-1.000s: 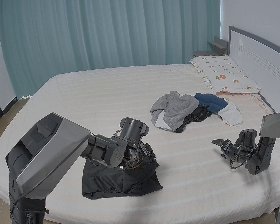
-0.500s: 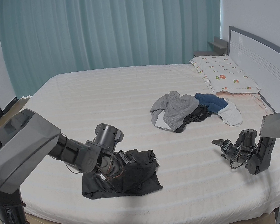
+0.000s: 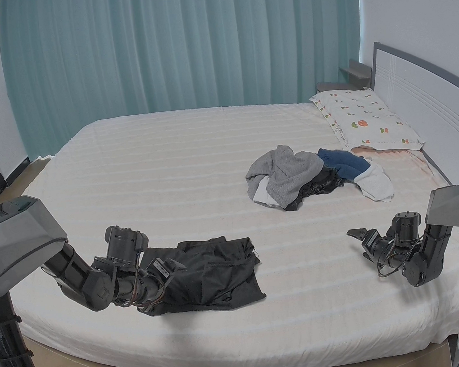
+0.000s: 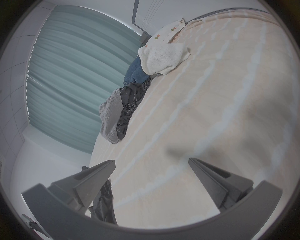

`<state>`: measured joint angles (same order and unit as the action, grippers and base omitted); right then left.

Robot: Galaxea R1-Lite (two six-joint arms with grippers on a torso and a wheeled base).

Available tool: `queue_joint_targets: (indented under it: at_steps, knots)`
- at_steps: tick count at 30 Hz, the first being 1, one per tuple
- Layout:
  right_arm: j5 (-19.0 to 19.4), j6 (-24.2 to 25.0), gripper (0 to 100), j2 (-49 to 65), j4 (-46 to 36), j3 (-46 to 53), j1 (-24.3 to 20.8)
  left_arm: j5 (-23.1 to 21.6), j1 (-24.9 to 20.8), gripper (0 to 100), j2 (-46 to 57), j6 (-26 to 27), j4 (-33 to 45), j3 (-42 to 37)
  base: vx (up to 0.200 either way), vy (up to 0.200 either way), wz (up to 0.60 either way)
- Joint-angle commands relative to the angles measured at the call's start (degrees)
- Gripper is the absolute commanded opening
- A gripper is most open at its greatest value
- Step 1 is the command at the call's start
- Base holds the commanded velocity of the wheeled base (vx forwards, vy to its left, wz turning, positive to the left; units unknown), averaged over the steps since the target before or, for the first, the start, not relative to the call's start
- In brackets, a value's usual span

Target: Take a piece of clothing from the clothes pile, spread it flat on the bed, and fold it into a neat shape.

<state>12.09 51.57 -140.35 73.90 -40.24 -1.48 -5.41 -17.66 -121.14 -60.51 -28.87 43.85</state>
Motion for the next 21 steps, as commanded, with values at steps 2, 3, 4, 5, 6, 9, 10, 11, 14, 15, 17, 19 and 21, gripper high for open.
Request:
queue_joint_targets:
  at_steps: [2,3,4,5,6,9,10,11,14,15,17,19,21]
  knots:
    - [0.04,-0.06,100,-0.01,0.02,-0.01,-0.02,-0.12,1.76,100,-0.06,-0.04,0.04,-0.34,0.000,0.000,0.00]
    - [0.04,-0.06,100,-0.01,0.02,-0.01,-0.02,-0.21,1.93,100,0.02,-0.04,0.13,-0.17,0.000,0.000,0.00]
    - [0.04,-0.06,100,-0.01,0.02,-0.01,-0.02,-0.30,2.02,100,-0.06,-0.04,0.13,0.10,0.000,0.000,0.00]
    - [0.04,-0.06,100,-0.01,0.02,-0.01,-0.02,-0.30,2.02,100,-0.06,-0.04,0.13,0.10,0.000,0.000,0.00]
    - [0.04,-0.06,100,-0.01,0.02,-0.01,-0.02,-0.30,2.37,100,-0.33,-0.04,-0.05,0.36,0.000,0.000,0.00]
    - [-0.05,-0.06,100,-0.01,0.02,-0.10,-0.11,-0.39,3.07,100,-0.15,-0.04,-0.49,0.36,0.000,0.000,0.00]
    - [-0.14,-0.06,100,0.08,-0.07,-0.19,-0.37,-0.48,3.25,100,-0.06,-0.04,-0.58,0.36,0.000,0.000,0.00]
    - [-0.23,-0.06,100,0.16,0.02,-0.28,-0.55,-0.48,3.34,100,-0.06,-0.04,-0.58,0.45,0.000,0.200,0.00]
    - [-0.67,-0.06,100,1.13,0.02,-0.01,-1.95,-0.56,4.83,100,-0.41,-0.04,-0.75,1.15,0.000,0.200,0.00]
    - [-0.76,-0.06,100,1.22,-0.07,-0.01,-2.22,-0.56,5.01,100,-0.41,-0.04,-0.66,1.33,0.000,0.200,0.00]
    - [-1.28,-0.06,100,2.36,-0.51,0.16,-3.89,-0.56,6.33,100,-0.94,-0.13,-0.66,1.94,0.000,0.200,0.00]
    - [-2.07,-0.15,100,2.71,-0.51,0.69,-4.85,-0.74,7.03,100,-1.21,-0.13,-0.66,2.03,0.000,0.200,0.00]
    - [-3.04,-0.33,100,2.98,-0.51,0.69,-5.56,-1.62,7.29,100,-1.29,-0.13,-0.66,2.03,0.000,0.200,0.00]
